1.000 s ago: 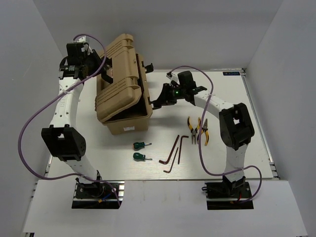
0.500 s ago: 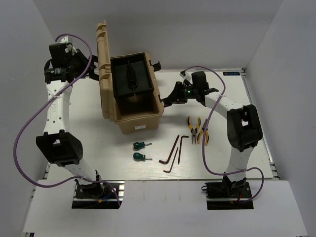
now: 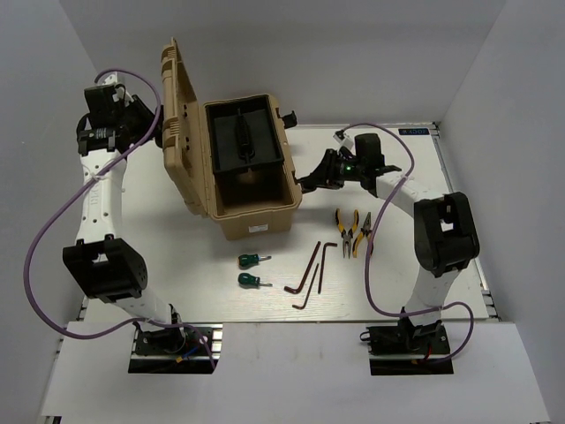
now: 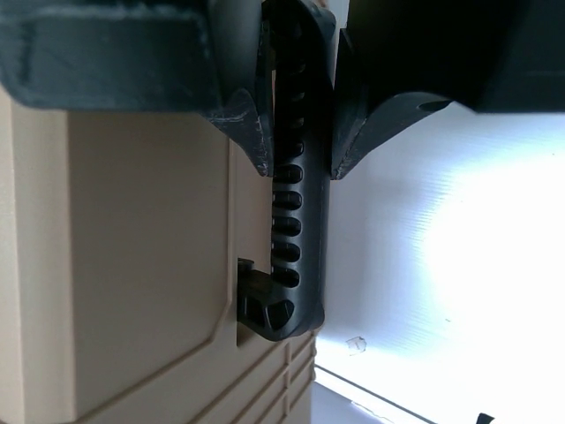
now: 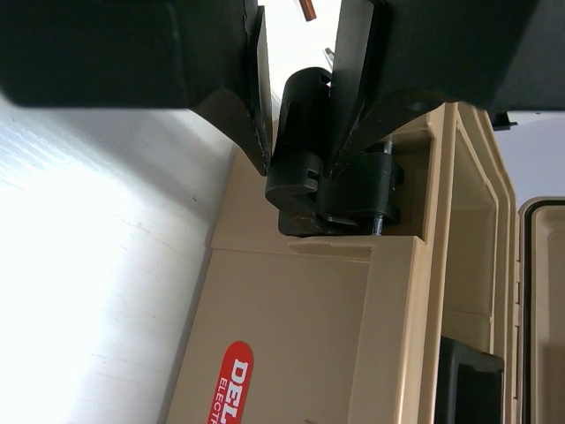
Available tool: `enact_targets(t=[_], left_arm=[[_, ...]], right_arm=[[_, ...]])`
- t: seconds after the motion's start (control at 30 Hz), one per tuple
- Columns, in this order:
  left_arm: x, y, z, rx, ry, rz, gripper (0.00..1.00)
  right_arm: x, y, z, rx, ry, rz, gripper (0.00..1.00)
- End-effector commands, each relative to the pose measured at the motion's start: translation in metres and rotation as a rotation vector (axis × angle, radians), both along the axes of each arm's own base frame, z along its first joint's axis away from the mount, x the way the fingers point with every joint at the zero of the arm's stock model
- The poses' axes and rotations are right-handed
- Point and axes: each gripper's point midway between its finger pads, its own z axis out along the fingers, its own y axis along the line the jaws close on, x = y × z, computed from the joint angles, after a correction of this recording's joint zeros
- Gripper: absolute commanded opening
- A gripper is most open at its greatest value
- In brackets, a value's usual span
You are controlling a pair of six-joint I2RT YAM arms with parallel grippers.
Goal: Sort the tools into containers
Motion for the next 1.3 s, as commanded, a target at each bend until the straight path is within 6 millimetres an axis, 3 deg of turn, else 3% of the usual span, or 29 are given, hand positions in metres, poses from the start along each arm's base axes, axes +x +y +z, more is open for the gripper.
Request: enact_targets(t=[0.0, 0.1, 0.3, 0.43, 0.5, 0.67, 0.77, 0.83, 0.93, 0.97, 1.03, 1.07, 1.27], left_arm=[[-0.009, 0.08, 0.053, 0.173, -0.16, 0.27, 0.0], [-0.013, 0.084, 0.053, 0.174, -0.159, 0.281, 0.06], [-0.023, 0.097, 0.057, 0.164, -0.16, 0.327, 0.54], [-0.026, 0.1, 0.061, 0.156, -0.17, 0.341, 0.71], [-0.027, 0.104, 0.057, 0.147, -0.161, 0.355, 0.74], [-0.033, 0.106, 0.057, 0.128, -0.163, 0.374, 0.77], [-0.048, 0.101, 0.055, 0.113, -0.173, 0.366, 0.77], [-0.055, 0.091, 0.058, 0.096, -0.201, 0.338, 0.74], [-0.079, 0.075, 0.049, 0.075, -0.215, 0.306, 0.6], [-0.083, 0.068, 0.032, 0.07, -0.197, 0.294, 0.56], [-0.101, 0.055, 0.034, 0.066, -0.221, 0.267, 0.48], [-0.107, 0.051, 0.019, 0.057, -0.197, 0.257, 0.44], [-0.148, 0.034, -0.001, 0.03, -0.182, 0.256, 0.41]], right_arm=[[0.005, -0.037, 0.0, -0.043, -0.045, -0.049, 0.0], [0.004, -0.038, 0.002, -0.038, -0.047, -0.052, 0.0], [0.0, -0.037, -0.001, -0.026, -0.034, -0.052, 0.0], [-0.003, -0.039, -0.005, -0.029, -0.023, -0.055, 0.0], [-0.004, -0.04, -0.004, -0.031, -0.031, -0.055, 0.0], [-0.008, -0.045, -0.009, -0.025, -0.016, -0.074, 0.0], [-0.009, -0.043, -0.011, -0.018, -0.008, -0.079, 0.0], [-0.01, -0.039, -0.012, -0.007, 0.001, -0.08, 0.0], [-0.011, -0.035, -0.014, 0.006, 0.022, -0.079, 0.0], [-0.01, -0.033, -0.015, 0.01, 0.027, -0.08, 0.0], [-0.011, -0.027, -0.015, 0.012, 0.032, -0.074, 0.0], [-0.012, -0.024, -0.014, 0.014, 0.03, -0.067, 0.0], [-0.021, -0.005, -0.009, 0.032, 0.028, -0.05, 0.0]])
